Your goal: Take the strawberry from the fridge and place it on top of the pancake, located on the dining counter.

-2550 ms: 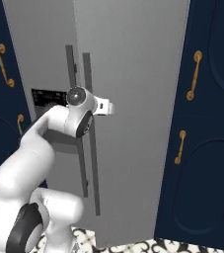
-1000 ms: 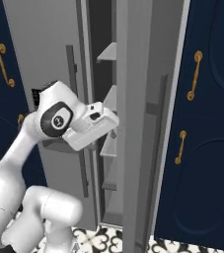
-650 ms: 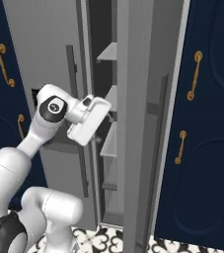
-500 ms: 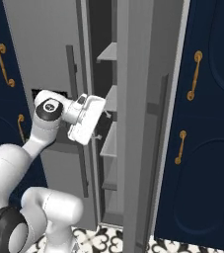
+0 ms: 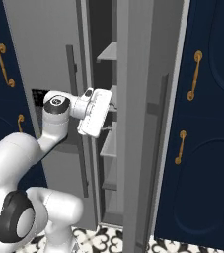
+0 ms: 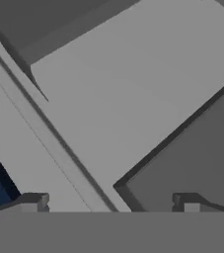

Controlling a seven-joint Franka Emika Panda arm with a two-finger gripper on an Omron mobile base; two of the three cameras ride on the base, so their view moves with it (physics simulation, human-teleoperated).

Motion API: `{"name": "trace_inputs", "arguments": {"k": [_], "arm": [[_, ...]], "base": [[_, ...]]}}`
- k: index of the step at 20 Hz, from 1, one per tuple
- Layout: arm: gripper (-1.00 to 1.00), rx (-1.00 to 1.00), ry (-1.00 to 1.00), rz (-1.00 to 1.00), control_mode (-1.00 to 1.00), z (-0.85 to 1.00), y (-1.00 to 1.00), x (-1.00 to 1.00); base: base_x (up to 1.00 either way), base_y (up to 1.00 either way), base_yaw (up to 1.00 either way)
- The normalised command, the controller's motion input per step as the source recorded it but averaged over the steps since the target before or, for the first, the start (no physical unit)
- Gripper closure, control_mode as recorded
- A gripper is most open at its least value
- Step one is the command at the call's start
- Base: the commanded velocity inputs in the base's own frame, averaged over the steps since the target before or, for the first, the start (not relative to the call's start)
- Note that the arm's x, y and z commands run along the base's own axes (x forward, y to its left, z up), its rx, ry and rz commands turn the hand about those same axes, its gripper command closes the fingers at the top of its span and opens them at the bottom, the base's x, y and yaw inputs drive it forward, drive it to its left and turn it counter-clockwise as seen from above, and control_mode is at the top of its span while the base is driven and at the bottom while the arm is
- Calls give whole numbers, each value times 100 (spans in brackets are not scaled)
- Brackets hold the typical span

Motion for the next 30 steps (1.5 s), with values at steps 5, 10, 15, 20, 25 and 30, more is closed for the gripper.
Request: {"name": "trace_inputs", "arguments": {"k": [5, 10, 15, 20, 25, 30], "arm": [[-100, -1, 24, 0, -100, 8, -36, -5], [-100, 0, 19, -10, -100, 0, -66, -26], [-100, 0, 7, -8, -100, 0, -70, -41], [-100, 1, 0, -1, -100, 0, -44, -21], [-100, 1, -1, 3, -100, 17, 54, -8], [-100, 15, -8, -2, -100, 1, 98, -25]], "base": [[0, 0, 0], [0, 0, 0], [0, 0, 0], [0, 0, 0], [0, 0, 0], [0, 0, 0]]}}
